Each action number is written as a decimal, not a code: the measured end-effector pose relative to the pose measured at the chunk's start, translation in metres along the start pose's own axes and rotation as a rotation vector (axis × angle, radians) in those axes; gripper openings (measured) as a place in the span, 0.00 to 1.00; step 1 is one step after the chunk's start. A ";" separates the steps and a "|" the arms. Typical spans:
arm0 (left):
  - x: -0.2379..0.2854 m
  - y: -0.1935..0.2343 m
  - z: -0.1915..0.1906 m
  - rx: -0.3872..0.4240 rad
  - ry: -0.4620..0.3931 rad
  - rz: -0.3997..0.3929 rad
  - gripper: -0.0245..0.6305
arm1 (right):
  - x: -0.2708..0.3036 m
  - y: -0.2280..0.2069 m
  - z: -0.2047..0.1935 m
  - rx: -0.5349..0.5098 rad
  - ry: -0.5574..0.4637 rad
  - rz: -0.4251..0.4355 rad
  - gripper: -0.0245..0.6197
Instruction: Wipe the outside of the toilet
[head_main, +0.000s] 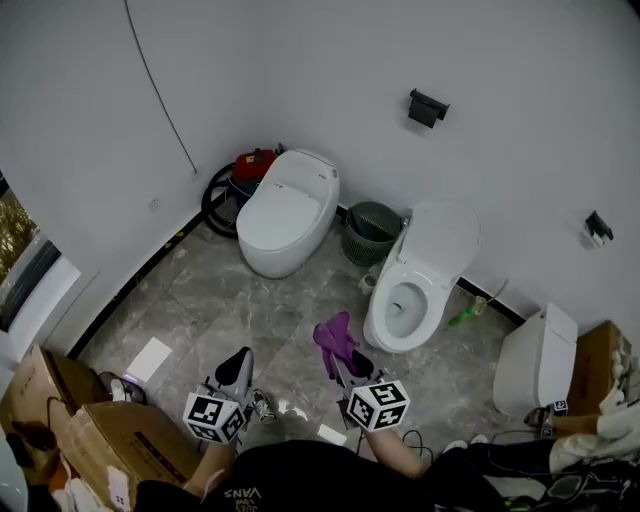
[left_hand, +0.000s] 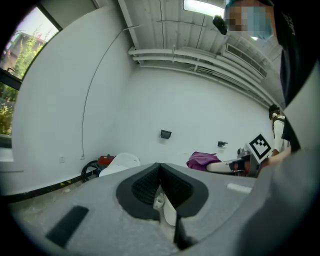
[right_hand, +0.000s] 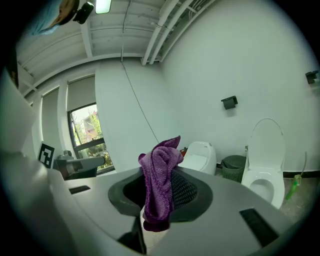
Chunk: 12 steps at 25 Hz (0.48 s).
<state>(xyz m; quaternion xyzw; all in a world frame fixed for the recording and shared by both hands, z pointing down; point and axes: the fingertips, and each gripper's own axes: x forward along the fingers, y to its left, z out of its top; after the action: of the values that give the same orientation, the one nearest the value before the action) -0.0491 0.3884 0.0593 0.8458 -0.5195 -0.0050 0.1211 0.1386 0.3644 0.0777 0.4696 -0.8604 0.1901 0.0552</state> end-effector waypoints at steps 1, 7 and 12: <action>0.008 0.010 0.004 0.003 0.004 -0.012 0.04 | 0.012 -0.001 0.005 0.001 -0.001 -0.008 0.18; 0.039 0.086 0.030 0.019 0.024 -0.027 0.04 | 0.088 0.005 0.031 0.003 -0.009 -0.039 0.18; 0.041 0.141 0.035 0.030 0.023 -0.059 0.04 | 0.142 0.023 0.038 -0.012 -0.021 -0.066 0.18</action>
<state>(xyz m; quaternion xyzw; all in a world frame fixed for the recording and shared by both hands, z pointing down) -0.1585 0.2847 0.0593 0.8624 -0.4931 0.0091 0.1143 0.0446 0.2494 0.0747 0.4994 -0.8461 0.1779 0.0552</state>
